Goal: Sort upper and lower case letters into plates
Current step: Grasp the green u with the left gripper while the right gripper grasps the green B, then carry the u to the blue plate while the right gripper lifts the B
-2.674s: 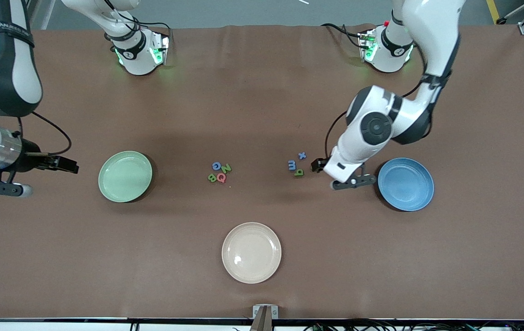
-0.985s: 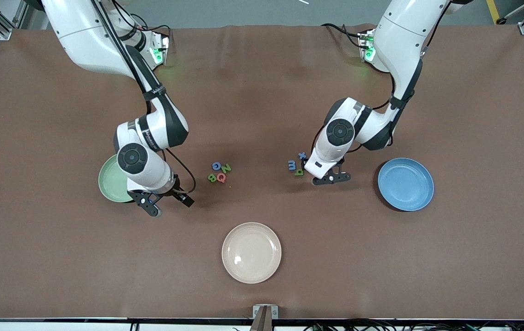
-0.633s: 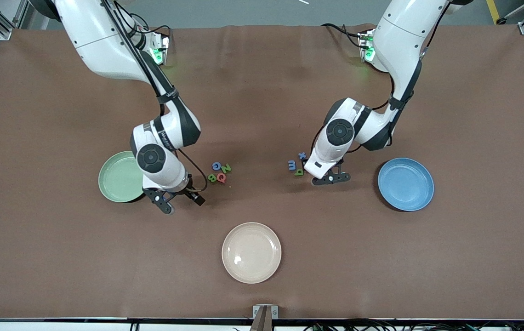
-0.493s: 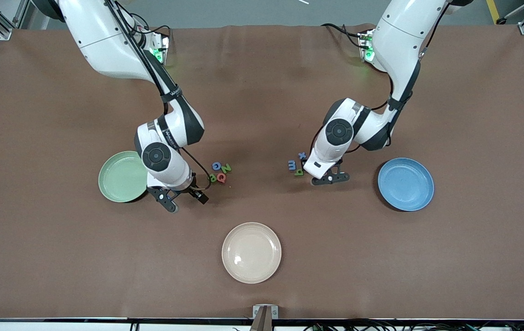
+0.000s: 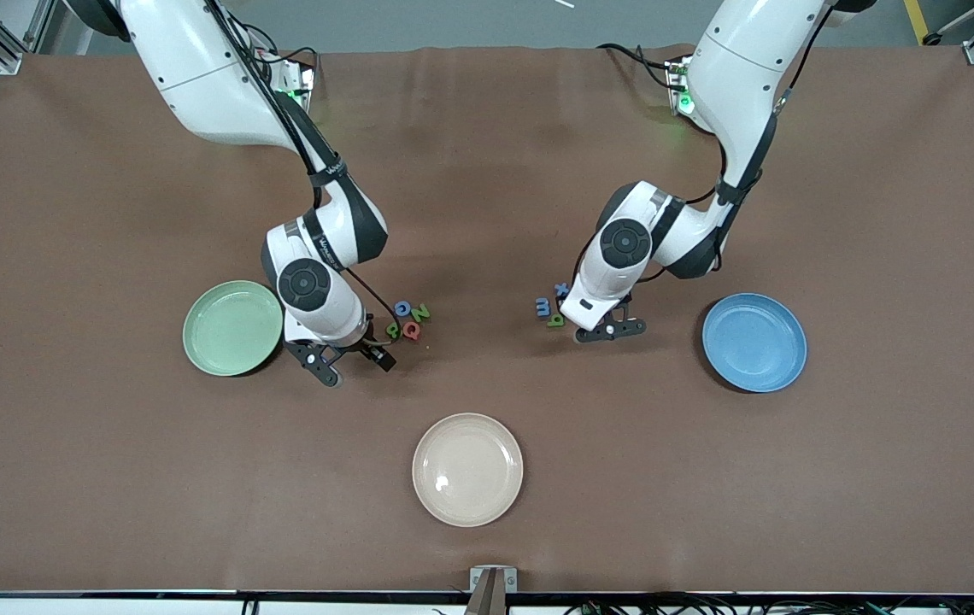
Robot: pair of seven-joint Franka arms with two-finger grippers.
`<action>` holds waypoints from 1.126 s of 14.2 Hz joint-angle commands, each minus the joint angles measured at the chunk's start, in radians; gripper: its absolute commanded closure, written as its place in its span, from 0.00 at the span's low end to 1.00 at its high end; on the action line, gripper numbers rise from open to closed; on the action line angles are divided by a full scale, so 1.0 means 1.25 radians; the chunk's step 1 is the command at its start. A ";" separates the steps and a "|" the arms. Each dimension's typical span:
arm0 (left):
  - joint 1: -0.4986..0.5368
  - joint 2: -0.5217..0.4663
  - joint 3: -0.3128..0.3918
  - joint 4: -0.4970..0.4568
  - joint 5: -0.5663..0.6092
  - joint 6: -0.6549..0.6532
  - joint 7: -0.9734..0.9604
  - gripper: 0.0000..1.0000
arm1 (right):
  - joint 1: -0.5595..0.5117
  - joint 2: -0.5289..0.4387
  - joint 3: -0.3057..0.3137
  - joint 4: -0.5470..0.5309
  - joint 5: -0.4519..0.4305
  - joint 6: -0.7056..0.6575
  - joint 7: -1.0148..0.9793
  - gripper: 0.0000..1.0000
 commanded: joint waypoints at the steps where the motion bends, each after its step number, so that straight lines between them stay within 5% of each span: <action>1: -0.007 0.000 0.003 -0.004 0.016 0.012 -0.020 0.62 | 0.022 -0.004 -0.007 -0.025 0.010 0.025 0.010 0.00; 10: -0.001 -0.048 0.003 0.000 0.016 -0.024 -0.025 0.86 | 0.062 -0.004 -0.009 -0.049 0.007 0.030 0.044 0.03; 16: 0.107 -0.159 0.003 0.001 0.016 -0.211 0.296 0.87 | 0.068 -0.004 -0.009 -0.060 0.004 0.038 0.056 0.10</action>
